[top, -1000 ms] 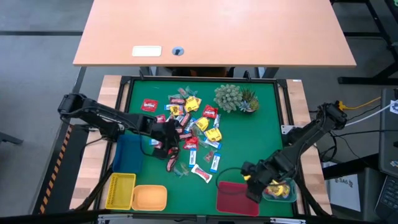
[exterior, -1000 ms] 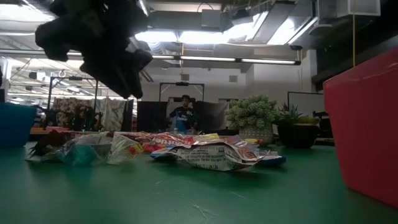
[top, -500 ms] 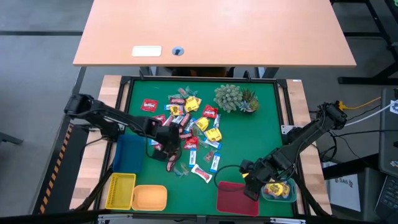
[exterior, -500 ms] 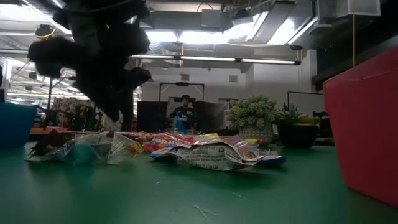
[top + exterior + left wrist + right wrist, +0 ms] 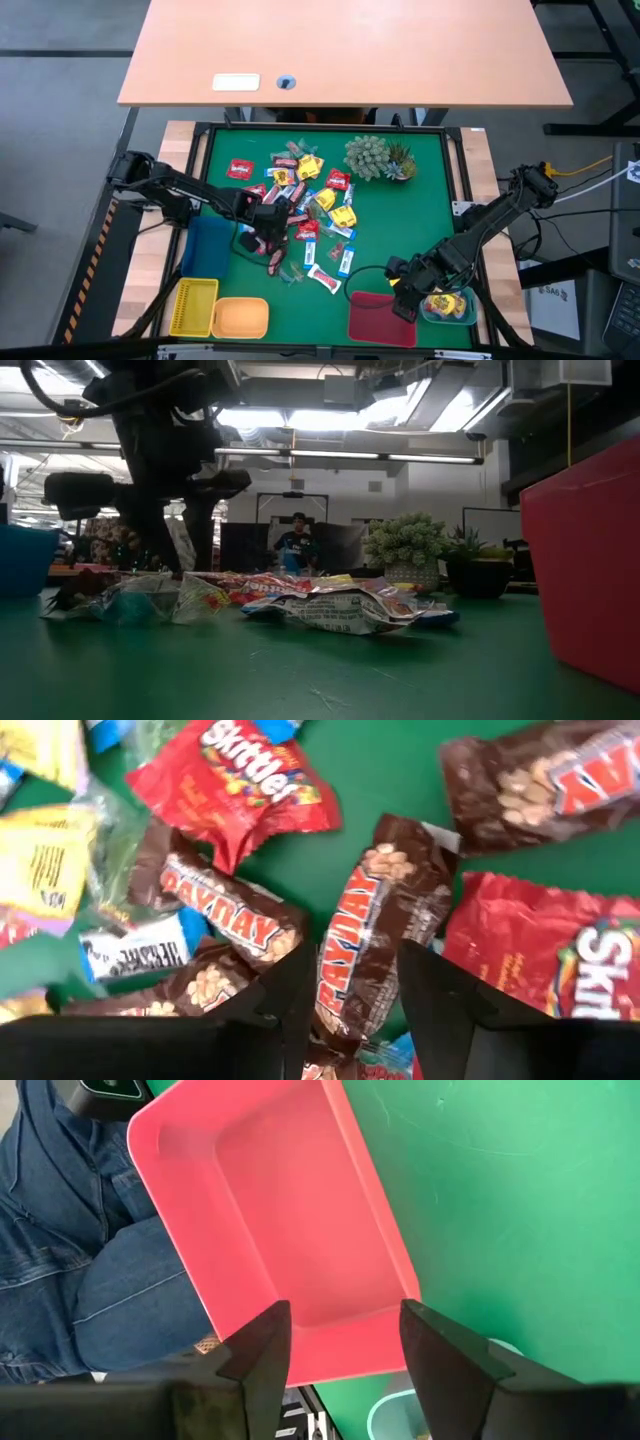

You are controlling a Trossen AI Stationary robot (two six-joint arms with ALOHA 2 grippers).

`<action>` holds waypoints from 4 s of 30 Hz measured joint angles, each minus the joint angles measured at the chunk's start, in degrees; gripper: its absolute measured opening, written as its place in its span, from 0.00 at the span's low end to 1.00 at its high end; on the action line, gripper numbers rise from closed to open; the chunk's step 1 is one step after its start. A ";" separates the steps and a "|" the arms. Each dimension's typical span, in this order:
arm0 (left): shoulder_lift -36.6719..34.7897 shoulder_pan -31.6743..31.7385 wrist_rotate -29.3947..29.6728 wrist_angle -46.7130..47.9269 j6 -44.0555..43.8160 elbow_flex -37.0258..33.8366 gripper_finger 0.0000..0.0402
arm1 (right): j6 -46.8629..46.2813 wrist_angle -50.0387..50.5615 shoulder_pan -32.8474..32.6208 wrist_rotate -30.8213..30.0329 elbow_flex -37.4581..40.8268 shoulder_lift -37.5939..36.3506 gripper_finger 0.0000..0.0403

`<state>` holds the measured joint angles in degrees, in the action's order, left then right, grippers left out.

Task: Sort candy
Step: Put the brown chocolate into the blue bin

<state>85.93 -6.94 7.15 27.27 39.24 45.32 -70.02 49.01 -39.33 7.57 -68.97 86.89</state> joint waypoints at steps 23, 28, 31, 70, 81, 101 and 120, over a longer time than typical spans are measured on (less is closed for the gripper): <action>0.28 -0.01 1.25 0.10 10.77 -2.21 0.32 | -0.09 -0.11 -0.02 -0.63 0.00 0.00 0.46; 0.28 -0.02 3.31 -5.37 11.45 -2.36 0.32 | -0.17 -0.09 -0.02 -0.71 0.00 0.00 0.46; 0.57 -0.02 2.71 -5.81 12.49 -2.36 0.32 | -0.20 -0.09 -0.02 -0.72 0.00 0.00 0.46; 6.08 -0.61 1.64 8.49 -6.24 13.77 0.00 | 13.52 -2.71 0.11 -26.45 0.02 -0.01 0.46; 5.95 -0.65 -11.23 37.90 -27.40 29.70 0.00 | 13.55 -2.71 0.07 -30.08 0.04 -0.01 0.46; 5.64 -9.81 -17.38 62.94 -49.82 25.82 0.00 | 13.52 -7.72 0.04 -30.02 0.04 1.72 0.46; 4.76 -17.48 -20.74 62.75 -57.31 12.33 0.01 | 25.05 -10.29 1.72 -31.06 0.04 4.63 0.46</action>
<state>90.70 -24.42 -13.59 90.02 -18.07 57.65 -44.97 38.73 -37.61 -23.49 -68.93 91.53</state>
